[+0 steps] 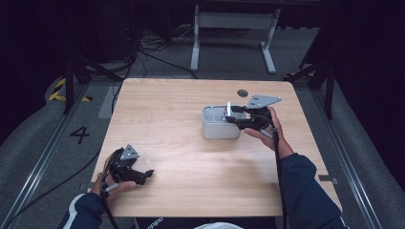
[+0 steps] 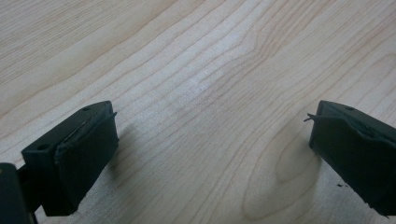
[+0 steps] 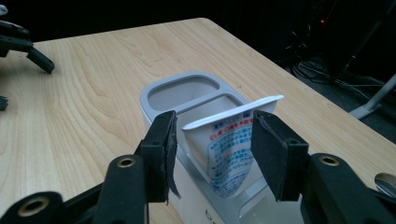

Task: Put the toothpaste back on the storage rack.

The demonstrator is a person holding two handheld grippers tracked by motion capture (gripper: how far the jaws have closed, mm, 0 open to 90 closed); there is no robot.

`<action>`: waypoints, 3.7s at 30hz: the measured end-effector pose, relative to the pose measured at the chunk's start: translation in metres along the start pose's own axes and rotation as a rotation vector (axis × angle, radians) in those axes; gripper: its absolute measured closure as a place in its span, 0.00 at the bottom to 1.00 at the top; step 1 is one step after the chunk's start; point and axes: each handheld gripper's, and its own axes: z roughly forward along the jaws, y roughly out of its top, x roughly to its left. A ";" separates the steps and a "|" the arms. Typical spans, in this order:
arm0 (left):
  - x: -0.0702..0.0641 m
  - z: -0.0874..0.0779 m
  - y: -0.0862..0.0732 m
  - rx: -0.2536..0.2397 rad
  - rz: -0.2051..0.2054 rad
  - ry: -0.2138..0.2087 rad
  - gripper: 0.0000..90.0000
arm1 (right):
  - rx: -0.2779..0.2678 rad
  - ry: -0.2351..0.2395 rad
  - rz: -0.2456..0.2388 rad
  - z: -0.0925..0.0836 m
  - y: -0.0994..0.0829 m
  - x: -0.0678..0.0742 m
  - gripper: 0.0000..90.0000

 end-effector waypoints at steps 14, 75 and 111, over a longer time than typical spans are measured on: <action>0.000 0.000 0.000 0.000 0.000 0.001 0.02 | 0.008 -0.014 -0.008 -0.018 -0.005 -0.001 0.55; 0.000 0.000 0.000 0.000 -0.001 0.003 0.02 | 0.245 -0.131 -0.086 -0.074 -0.074 0.012 0.43; 0.000 0.001 0.000 0.002 -0.014 0.003 0.01 | 0.249 -0.252 0.244 -0.130 -0.170 0.005 0.30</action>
